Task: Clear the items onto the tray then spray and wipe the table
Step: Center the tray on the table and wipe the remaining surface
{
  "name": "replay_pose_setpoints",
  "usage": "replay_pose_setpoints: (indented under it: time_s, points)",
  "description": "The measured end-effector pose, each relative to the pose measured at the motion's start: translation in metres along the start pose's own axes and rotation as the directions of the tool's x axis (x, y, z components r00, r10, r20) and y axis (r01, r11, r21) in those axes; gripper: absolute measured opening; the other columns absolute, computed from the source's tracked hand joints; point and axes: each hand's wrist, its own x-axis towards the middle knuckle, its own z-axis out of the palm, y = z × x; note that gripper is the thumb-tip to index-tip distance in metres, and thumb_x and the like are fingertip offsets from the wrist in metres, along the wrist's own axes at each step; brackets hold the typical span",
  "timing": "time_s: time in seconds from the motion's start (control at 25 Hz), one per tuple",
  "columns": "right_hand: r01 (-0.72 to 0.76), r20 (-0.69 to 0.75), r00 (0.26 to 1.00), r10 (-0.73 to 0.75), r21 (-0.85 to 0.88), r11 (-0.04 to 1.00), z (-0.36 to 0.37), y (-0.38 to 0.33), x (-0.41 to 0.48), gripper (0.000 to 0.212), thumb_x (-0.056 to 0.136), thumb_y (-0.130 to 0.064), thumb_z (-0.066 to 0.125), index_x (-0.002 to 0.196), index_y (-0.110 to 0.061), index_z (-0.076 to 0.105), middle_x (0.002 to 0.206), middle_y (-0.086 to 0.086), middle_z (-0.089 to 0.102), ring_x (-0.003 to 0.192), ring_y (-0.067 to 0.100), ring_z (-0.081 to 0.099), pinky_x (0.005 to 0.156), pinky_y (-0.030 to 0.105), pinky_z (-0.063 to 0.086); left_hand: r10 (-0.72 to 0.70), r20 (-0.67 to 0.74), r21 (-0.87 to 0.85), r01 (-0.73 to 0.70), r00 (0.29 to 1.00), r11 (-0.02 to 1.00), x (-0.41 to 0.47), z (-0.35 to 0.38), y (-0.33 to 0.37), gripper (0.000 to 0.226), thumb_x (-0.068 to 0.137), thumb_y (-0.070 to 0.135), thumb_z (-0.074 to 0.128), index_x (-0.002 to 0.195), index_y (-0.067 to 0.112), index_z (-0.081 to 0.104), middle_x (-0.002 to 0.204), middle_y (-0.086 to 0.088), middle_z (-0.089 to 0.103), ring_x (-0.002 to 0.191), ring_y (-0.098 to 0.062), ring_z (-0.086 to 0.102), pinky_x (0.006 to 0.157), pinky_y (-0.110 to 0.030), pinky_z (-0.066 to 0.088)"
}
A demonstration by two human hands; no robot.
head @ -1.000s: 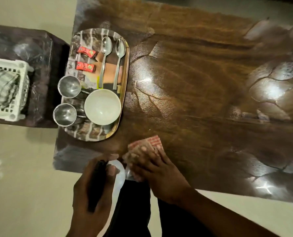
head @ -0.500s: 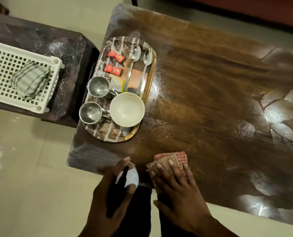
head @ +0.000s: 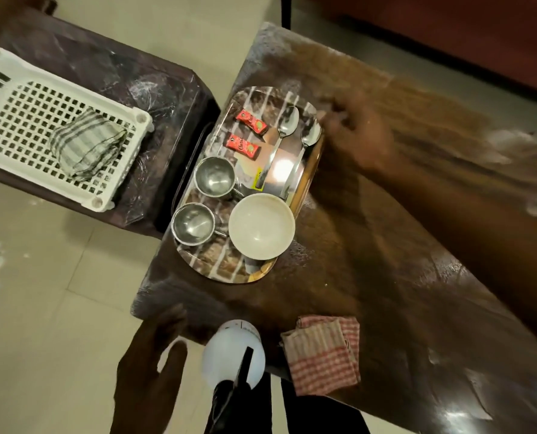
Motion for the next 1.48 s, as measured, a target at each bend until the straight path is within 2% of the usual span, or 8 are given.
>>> replay_pose_setpoints:
  time_s: [0.2,0.36,0.56,0.76,0.88,1.0,1.32,1.48]
  points:
    - [-0.178,0.105,0.980,0.172,0.055,0.982,0.011,-0.029,0.082,0.034,0.108,-0.015,0.057,0.141,-0.013,0.065,0.126,0.005,0.072,0.092,0.013,0.072,0.082,0.029,0.064,-0.376,0.097,-0.347,0.386,0.921,0.855,0.049,0.033,0.010,0.027,0.107,-0.007,0.050,0.131,-0.007,0.060,0.110,-0.027,0.077,0.095,-0.039,0.080,0.080,-0.038,0.067]
    - [-0.197,0.164,0.966,0.202,-0.045,0.979,0.020,-0.035,0.093,0.023,0.105,-0.010,0.062,0.125,-0.015,0.073,0.114,0.005,0.076,0.098,0.018,0.074,0.083,0.031,0.063,-0.370,0.024,-0.475,0.337,0.929,0.813,0.061,0.054,0.014,0.031,0.105,-0.006,0.054,0.136,-0.006,0.056,0.118,-0.034,0.073,0.087,-0.029,0.083,0.086,-0.043,0.067]
    - [-0.271,0.165,0.950,0.266,0.007,0.963,0.022,-0.030,0.100,0.018,0.104,-0.009,0.065,0.120,-0.011,0.075,0.106,0.002,0.073,0.080,0.007,0.069,0.058,0.011,0.054,-0.322,0.029,-0.522,0.289,0.946,0.802,0.061,0.057,-0.003,0.043,0.101,-0.016,0.050,0.143,-0.009,0.052,0.125,-0.025,0.076,0.103,-0.030,0.082,0.095,-0.050,0.062]
    - [-0.280,0.144,0.952,0.270,0.051,0.959,0.003,-0.031,0.090,0.022,0.104,-0.007,0.067,0.123,-0.006,0.075,0.110,0.010,0.074,0.082,0.012,0.070,0.064,0.017,0.059,-0.338,-0.020,-0.503,0.283,0.941,0.817,0.052,0.053,0.024,0.026,0.098,-0.005,0.064,0.123,0.003,0.068,0.107,-0.016,0.084,0.097,-0.029,0.083,0.078,-0.038,0.069]
    - [-0.307,0.106,0.949,0.296,0.103,0.946,-0.030,-0.042,0.071,0.018,0.103,-0.005,0.067,0.118,-0.005,0.077,0.090,0.005,0.072,0.064,0.005,0.065,0.055,0.016,0.055,-0.314,-0.024,-0.449,0.271,0.949,0.851,0.036,0.041,0.058,0.020,0.099,-0.007,0.066,0.106,0.009,0.076,0.100,-0.019,0.083,0.087,-0.027,0.084,0.073,-0.034,0.068]
    - [-0.332,0.040,0.943,0.330,0.160,0.929,-0.084,-0.067,0.038,0.018,0.103,-0.006,0.067,0.117,-0.006,0.078,0.083,0.001,0.070,0.053,0.000,0.062,0.050,0.012,0.050,-0.246,0.026,-0.352,0.239,0.969,0.905,0.009,0.023,0.107,0.021,0.102,-0.006,0.062,0.119,0.001,0.071,0.103,-0.021,0.083,0.085,-0.022,0.083,0.077,-0.032,0.069]
    - [-0.399,-0.080,0.891,0.448,0.336,0.853,-0.232,-0.104,-0.101,0.020,0.102,-0.004,0.068,0.119,0.001,0.076,0.104,0.016,0.074,0.072,0.013,0.068,0.060,0.019,0.056,-0.034,0.181,-0.178,0.067,0.983,0.982,-0.060,-0.013,0.229,0.031,0.101,-0.002,0.065,0.131,-0.007,0.068,0.094,-0.010,0.081,0.073,-0.016,0.076,0.078,-0.031,0.067]
    - [-0.413,-0.127,0.837,0.532,0.491,0.767,-0.293,-0.101,-0.196,0.016,0.100,0.000,0.068,0.114,0.004,0.075,0.088,0.010,0.074,0.066,0.012,0.070,0.056,0.018,0.057,0.030,0.302,-0.116,0.005,0.953,0.993,-0.091,-0.006,0.281,0.035,0.102,0.000,0.063,0.137,-0.005,0.065,0.103,-0.013,0.077,0.079,-0.016,0.073,0.069,-0.025,0.064]
